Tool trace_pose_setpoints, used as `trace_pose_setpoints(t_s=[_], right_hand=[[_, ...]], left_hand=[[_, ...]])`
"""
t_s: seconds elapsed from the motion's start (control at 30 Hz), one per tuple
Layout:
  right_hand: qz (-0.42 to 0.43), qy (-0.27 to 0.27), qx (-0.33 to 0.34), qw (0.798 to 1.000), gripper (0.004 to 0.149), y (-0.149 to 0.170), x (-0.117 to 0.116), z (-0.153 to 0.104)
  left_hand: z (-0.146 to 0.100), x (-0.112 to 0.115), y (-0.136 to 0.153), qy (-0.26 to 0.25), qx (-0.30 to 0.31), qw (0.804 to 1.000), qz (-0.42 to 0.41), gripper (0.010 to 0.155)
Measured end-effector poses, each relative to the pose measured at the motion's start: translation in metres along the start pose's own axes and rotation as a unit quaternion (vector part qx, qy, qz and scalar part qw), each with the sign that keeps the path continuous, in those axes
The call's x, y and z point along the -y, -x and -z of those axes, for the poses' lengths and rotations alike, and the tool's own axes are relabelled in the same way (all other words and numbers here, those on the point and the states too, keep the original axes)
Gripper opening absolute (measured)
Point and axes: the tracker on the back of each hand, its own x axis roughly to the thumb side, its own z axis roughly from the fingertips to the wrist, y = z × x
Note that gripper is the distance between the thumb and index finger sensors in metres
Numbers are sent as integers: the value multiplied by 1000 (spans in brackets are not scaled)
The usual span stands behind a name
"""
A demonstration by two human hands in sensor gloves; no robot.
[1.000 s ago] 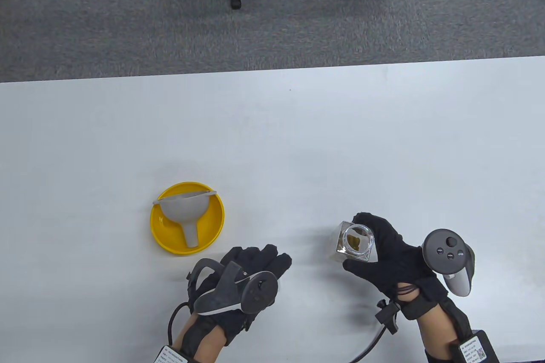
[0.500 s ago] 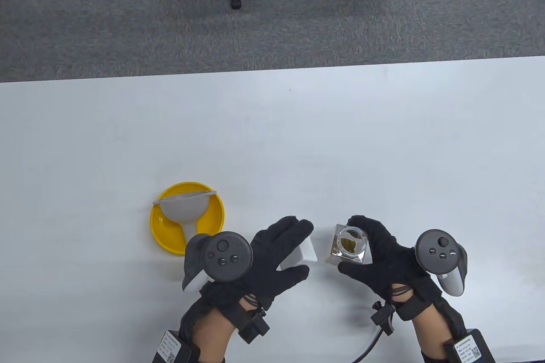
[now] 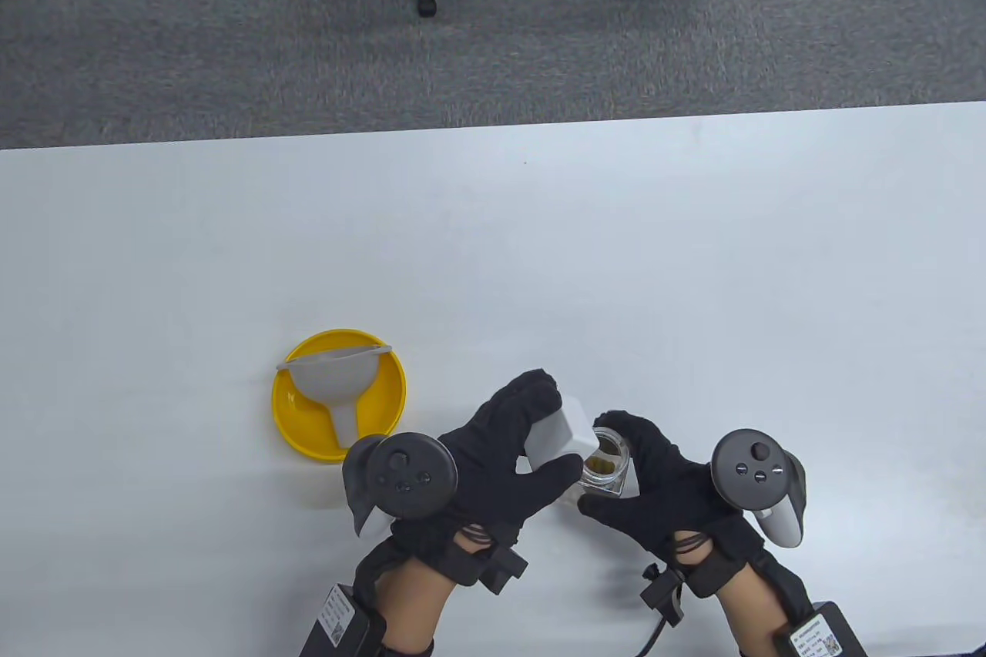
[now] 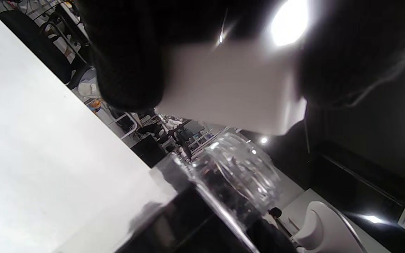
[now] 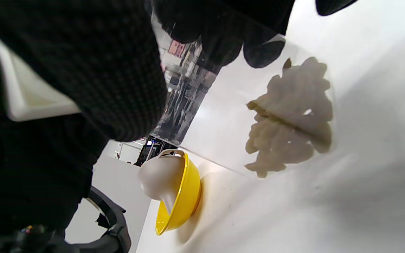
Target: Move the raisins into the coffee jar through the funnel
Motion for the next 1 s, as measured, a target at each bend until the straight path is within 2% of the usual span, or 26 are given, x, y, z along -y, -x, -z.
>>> trace_pose_setpoints(t_s=[0.17, 0.33, 0.43, 0.63, 0.83, 1.0], right_hand=[[-8, 16, 8, 1000, 92, -4, -8, 1], [-25, 56, 8, 998, 93, -6, -12, -1], [-28, 72, 7, 997, 93, -7, -12, -2], [-59, 105, 12, 993, 93, -9, -13, -4], [-66, 113, 14, 991, 93, -10, -16, -3], [-45, 104, 14, 993, 93, -8, -12, -3]], left_hand=[[-3, 7, -10, -26, 17, 997, 71, 72], [-7, 17, -18, -49, 34, 990, 129, 71], [-9, 23, -24, -54, 45, 980, 184, 70], [-9, 27, -29, -58, 43, 976, 205, 69], [-8, 33, -29, -56, 36, 971, 228, 69], [-5, 31, -25, -40, 37, 983, 176, 67]])
